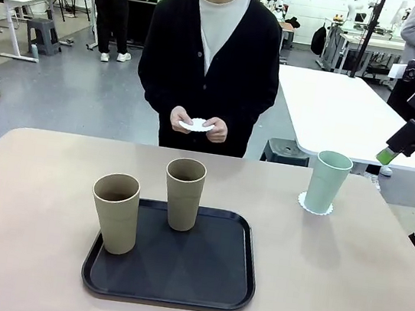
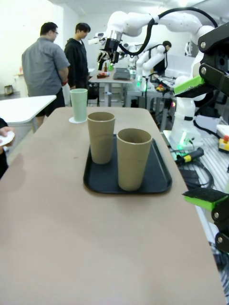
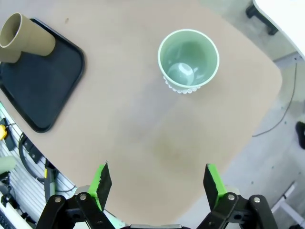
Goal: Place coasters on the table and set cups on them.
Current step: Take one Reusable plastic cup from the Flat Tray and place it on a coaster set by the human.
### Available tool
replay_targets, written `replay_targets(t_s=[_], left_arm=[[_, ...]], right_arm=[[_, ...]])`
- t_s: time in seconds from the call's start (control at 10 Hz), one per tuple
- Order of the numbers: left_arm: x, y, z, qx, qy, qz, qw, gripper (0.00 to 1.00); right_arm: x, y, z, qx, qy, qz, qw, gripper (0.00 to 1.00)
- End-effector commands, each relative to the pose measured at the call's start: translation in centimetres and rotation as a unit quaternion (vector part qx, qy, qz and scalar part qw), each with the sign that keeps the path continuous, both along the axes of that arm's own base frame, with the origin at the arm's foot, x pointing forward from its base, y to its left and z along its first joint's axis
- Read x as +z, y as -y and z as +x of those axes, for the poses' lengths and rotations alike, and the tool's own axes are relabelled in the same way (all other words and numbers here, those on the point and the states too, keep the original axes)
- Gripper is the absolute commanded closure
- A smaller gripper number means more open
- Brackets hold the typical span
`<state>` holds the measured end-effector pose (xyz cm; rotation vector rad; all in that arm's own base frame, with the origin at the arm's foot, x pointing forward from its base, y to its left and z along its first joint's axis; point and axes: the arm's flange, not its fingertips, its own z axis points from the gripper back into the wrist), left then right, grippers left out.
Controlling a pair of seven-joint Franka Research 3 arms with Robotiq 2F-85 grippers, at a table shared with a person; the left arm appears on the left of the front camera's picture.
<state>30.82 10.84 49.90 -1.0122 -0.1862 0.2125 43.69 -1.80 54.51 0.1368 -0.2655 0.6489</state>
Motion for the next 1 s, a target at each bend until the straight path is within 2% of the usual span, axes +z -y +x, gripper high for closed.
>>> replay_targets(t_s=[0.0,0.6,0.7,0.8,0.9], left_arm=[[0.1,-0.1,-0.1,0.0,0.006,-0.005,1.0,0.0],[0.1,-0.1,-0.1,0.0,0.006,-0.005,1.0,0.0],[0.1,-0.1,-0.1,0.0,0.006,-0.005,1.0,0.0],[0.1,-0.1,-0.1,0.0,0.006,-0.005,1.0,0.0],[0.1,-0.1,-0.1,0.0,0.006,-0.005,1.0,0.0]], right_arm=[[-0.2,0.0,0.3,0.007,0.008,0.002,1.0,0.0],[0.0,0.0,0.0,0.0,0.0,0.001,1.0,0.0],[0.6,0.5,-3.4,-0.009,-0.034,0.085,0.996,0.0],[1.3,2.5,-4.8,-0.022,-0.052,0.188,0.981,0.0],[1.3,7.5,-4.5,-0.052,-0.069,0.303,0.949,0.0]])
